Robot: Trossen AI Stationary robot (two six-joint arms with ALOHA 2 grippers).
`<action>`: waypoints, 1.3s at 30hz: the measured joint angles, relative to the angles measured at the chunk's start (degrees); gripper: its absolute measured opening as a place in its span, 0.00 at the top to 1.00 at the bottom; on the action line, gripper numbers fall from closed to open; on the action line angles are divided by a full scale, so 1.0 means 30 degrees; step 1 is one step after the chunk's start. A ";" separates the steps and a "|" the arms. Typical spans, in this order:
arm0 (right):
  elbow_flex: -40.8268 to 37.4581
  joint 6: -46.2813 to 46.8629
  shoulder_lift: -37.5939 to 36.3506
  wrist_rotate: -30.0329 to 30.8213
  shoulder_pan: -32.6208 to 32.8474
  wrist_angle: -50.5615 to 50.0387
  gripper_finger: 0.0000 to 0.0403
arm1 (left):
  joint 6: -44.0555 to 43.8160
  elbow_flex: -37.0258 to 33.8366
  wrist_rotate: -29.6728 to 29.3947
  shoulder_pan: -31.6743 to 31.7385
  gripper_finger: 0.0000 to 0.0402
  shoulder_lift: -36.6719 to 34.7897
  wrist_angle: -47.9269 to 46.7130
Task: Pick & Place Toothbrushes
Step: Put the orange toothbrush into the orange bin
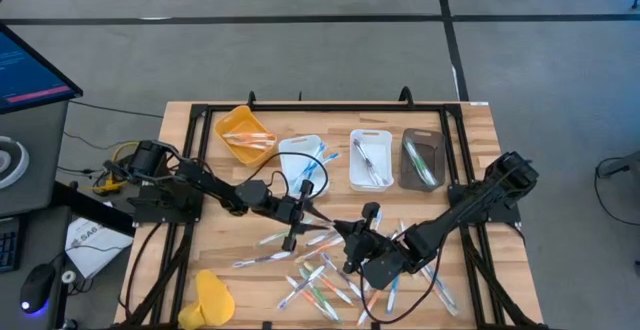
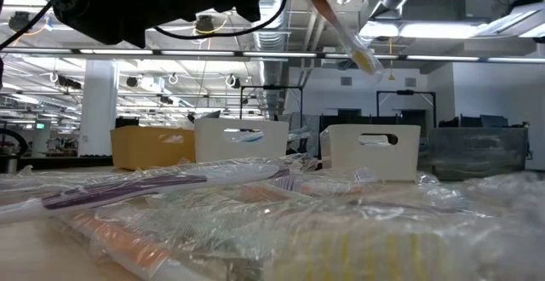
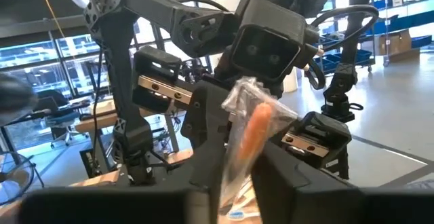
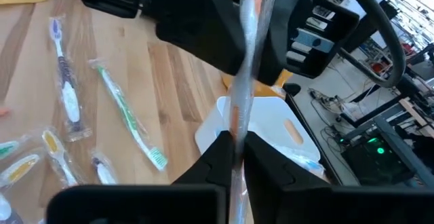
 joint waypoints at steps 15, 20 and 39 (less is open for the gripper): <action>0.0000 0.0199 -0.0015 0.0233 0.0954 -0.0723 0.60 | 0.0022 0.0015 -0.0188 0.0089 0.96 -0.0052 -0.1083; 0.0000 0.1480 -0.0015 0.0230 0.1837 -0.1620 0.54 | 0.0174 0.0012 -0.0975 0.0206 0.95 -0.2093 -0.4672; 0.0000 0.3462 -0.0015 0.0173 0.2946 -0.3545 0.67 | 0.4571 0.1520 -1.2746 0.1861 0.95 -1.4886 -2.3094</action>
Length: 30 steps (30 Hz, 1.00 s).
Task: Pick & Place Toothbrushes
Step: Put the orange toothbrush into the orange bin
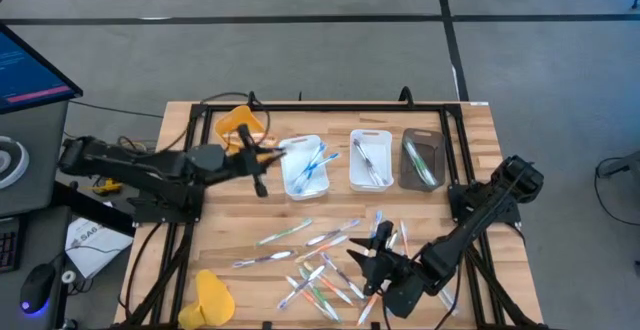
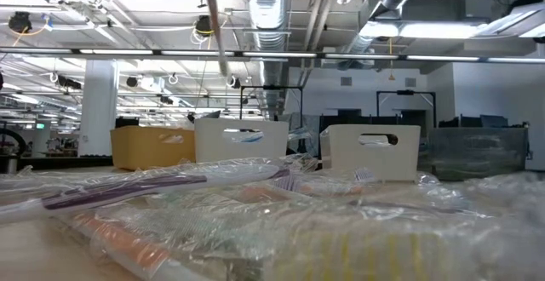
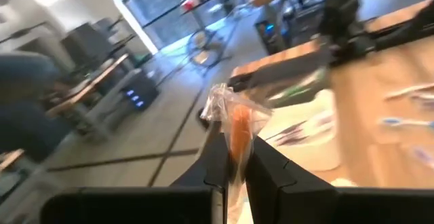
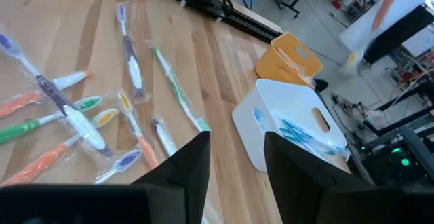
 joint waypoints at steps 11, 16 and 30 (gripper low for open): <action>0.0000 0.0217 0.0000 -0.0244 -0.0666 -0.0402 0.68 | 0.3103 0.3380 -0.6163 0.1118 0.95 0.0675 -0.8034; 0.0000 0.0241 0.0000 -0.1590 -0.0938 -0.0420 0.68 | 0.3087 0.4427 -0.4226 0.3067 0.96 0.1019 -1.2768; -0.0015 0.1293 0.0000 -0.3546 -0.1677 -0.0585 0.69 | 0.4169 0.3960 0.5341 0.9895 0.95 0.2753 -1.4644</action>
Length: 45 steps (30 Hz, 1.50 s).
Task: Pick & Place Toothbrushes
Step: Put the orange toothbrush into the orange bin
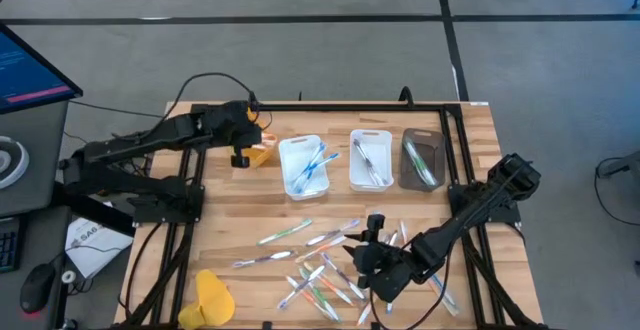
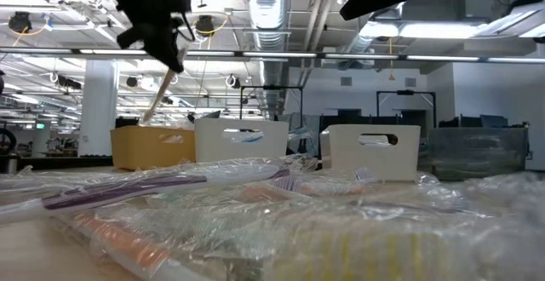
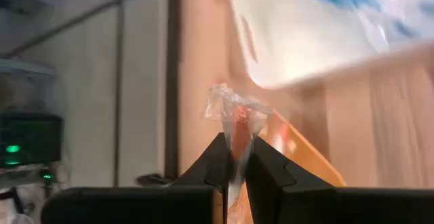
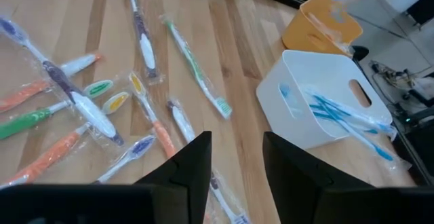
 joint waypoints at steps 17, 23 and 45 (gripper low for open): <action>0.0000 0.0337 0.0000 -0.0043 -0.0017 -0.0182 0.69 | 0.2112 -0.2122 0.0052 0.1917 0.87 0.2993 0.0805; 0.0000 0.0439 0.0000 -0.0044 -0.0017 -0.0186 0.70 | 0.1200 -0.2131 0.0048 0.1950 0.86 0.3135 0.0986; 0.0000 0.0920 0.0000 -0.0109 -0.0010 -0.0479 0.70 | 0.0776 -0.2136 0.0902 0.3108 0.71 0.3094 0.0944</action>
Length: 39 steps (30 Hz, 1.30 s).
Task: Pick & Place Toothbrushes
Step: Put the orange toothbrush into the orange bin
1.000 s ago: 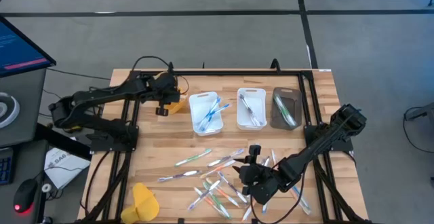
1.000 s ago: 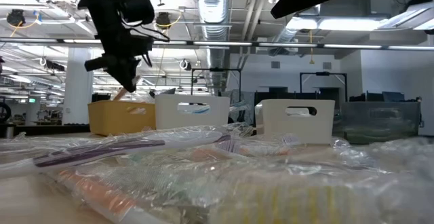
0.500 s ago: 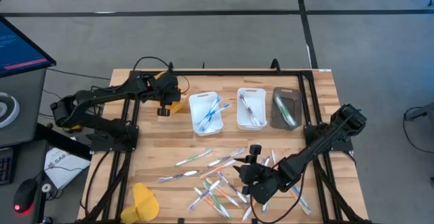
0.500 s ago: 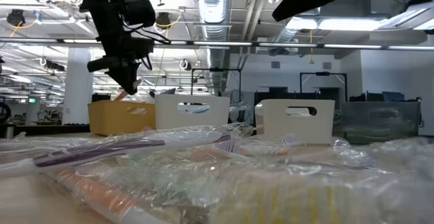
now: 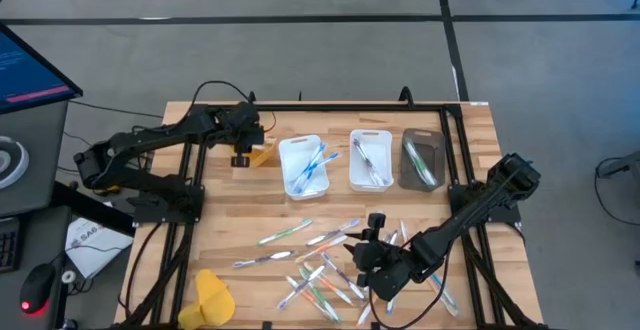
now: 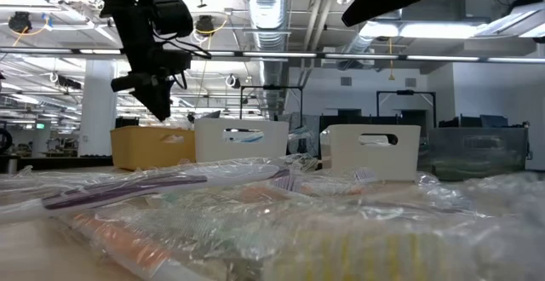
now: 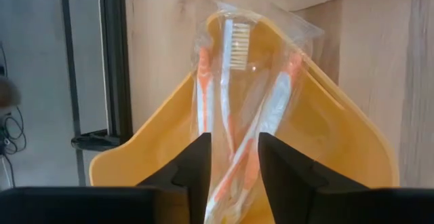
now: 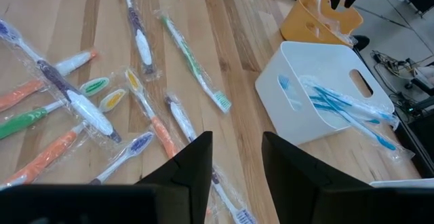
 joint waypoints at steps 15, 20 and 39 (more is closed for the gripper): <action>0.0007 0.6260 -0.0330 -0.8241 0.0187 -0.4139 0.70 | -0.7982 0.0007 0.6177 -0.3832 0.71 -0.3452 0.1238; 0.0007 1.1572 -0.0357 -1.2881 0.0655 -0.5761 0.70 | -0.9822 -0.0538 0.6227 -0.7053 0.71 -0.3193 0.5965; 0.0007 2.1498 -0.0372 -1.4367 0.2790 -1.5165 0.70 | -1.0745 -0.9001 0.6228 -1.1555 0.71 -0.3084 2.5025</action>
